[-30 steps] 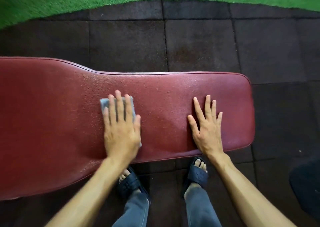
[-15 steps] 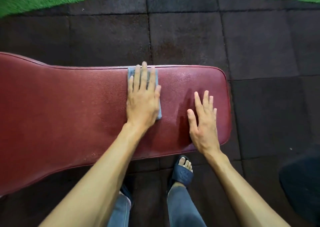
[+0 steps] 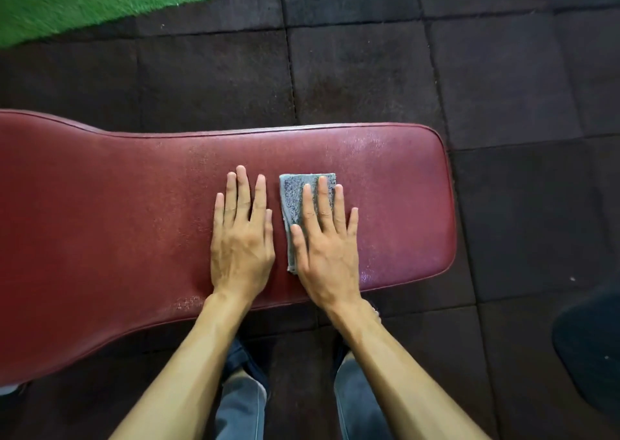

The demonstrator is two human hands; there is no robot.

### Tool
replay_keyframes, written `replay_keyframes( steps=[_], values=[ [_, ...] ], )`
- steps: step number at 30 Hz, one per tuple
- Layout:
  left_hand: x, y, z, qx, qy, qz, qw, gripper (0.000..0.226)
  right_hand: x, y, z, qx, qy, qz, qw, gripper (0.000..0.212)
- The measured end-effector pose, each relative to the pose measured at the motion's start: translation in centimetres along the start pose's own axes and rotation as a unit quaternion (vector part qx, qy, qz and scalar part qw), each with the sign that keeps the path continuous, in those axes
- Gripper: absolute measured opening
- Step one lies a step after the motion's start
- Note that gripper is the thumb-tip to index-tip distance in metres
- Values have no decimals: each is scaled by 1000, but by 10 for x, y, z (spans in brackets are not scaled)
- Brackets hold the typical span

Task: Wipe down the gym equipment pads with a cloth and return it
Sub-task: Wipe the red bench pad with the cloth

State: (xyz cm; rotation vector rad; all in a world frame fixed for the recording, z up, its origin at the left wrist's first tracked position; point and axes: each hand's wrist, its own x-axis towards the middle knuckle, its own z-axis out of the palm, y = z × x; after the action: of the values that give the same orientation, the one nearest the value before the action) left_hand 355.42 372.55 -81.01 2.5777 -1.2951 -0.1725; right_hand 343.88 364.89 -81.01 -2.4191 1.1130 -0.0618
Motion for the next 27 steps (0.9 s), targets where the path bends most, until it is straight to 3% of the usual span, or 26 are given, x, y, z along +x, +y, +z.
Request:
replay_keyframes(
  steps=[5,8,11,13,16,19,24,27],
  values=[
    [-1,-1,-3,12,-15,-2,1000,55,-41,44,-11,-70,-31,20,997,63],
    [-1,0,-2,26,-15,-7,1000,58,-17,90,-34,-86,-18,133,987,65],
    [-1,0,-2,34,-17,-7,999,60,47,87,-42,-43,30,202,978,70],
    [0,1,-1,39,-10,-7,999,61,72,57,-30,-42,51,182,981,73],
    [-1,0,0,35,-11,-5,999,60,37,21,-10,-77,33,76,994,68],
    [-1,-1,-1,28,-11,-4,1000,60,-20,53,-12,-94,-18,4,995,64],
    [0,2,2,24,-1,-12,1000,60,6,136,-45,-101,22,213,972,70],
    [-1,1,4,33,3,-9,999,60,71,115,-50,-54,75,211,973,79]
  ],
)
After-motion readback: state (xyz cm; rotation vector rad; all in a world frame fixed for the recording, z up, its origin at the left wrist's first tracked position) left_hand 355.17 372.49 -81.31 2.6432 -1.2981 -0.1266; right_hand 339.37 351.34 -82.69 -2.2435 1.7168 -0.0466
